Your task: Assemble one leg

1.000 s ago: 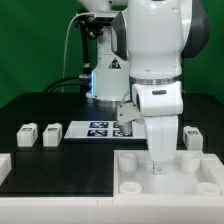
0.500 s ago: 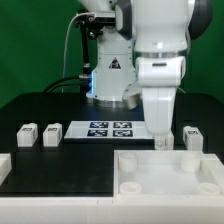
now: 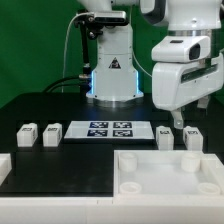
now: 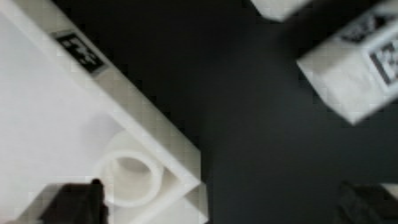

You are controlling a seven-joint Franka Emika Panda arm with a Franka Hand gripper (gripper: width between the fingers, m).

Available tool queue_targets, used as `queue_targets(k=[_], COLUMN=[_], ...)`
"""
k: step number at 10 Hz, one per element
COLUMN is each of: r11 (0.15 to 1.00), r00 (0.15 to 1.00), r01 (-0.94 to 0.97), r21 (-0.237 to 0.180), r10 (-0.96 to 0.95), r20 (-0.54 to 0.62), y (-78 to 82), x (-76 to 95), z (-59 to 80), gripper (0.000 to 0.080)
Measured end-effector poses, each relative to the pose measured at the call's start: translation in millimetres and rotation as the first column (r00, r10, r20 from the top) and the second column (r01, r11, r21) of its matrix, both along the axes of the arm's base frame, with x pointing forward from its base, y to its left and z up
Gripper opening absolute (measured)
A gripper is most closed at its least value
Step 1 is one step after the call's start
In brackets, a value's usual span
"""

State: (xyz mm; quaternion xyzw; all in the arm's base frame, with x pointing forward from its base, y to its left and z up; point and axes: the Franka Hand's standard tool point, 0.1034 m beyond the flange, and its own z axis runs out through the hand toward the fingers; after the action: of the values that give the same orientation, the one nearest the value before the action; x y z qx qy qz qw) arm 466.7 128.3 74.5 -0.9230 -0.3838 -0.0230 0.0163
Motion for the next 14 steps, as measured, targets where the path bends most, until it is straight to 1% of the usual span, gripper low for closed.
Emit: queue_targets(k=[2,3,4,5,6,7,8,10,11,12,13,14], r11=[0.976,0.949,0.870,0.806,0.709,0.646,0.684,0.682,0.699,0.698,0.697,0.703], r00=[0.976,0.949,0.869,0.806,0.710,0.640,0.679,0.674,0.679,0.656,0.639,0.603], r01=[0.216,0.315,0.493,0.592,0.704,0.763,0.730,0.731,0.708,0.694,0.680,0.630], r21=[0.013,0.018,0.027,0.033,0.044,-0.017,-0.010,-0.027,-0.101,-0.179,-0.228,-0.330], r10=[-0.216,-0.314,-0.491,-0.589,-0.700,-0.760,-0.726,-0.728,-0.713,-0.715,-0.716,-0.711], r20=[-0.017,-0.027,-0.051,-0.060,-0.071,-0.111,-0.110,-0.124,-0.177,-0.242,-0.282,-0.361], y=[1.5,2.3,4.8,8.0,14.5,17.3,17.2,16.7,13.2,13.8,19.7,22.8], x=[-0.8,-1.2,-2.3,-5.4,-28.1,-51.3,-40.8,-43.5,-50.3,-49.9,-51.1,-60.1], z=[-0.4,-0.5,-0.9,-3.7,-20.0,-28.6,-23.4,-25.4,-26.3,-25.5,-30.5,-33.6], gripper=[0.0648,0.0648,0.0648,0.0648,0.0648,0.0648,0.0648,0.0648,0.0648,0.0648,0.0648,0.0648])
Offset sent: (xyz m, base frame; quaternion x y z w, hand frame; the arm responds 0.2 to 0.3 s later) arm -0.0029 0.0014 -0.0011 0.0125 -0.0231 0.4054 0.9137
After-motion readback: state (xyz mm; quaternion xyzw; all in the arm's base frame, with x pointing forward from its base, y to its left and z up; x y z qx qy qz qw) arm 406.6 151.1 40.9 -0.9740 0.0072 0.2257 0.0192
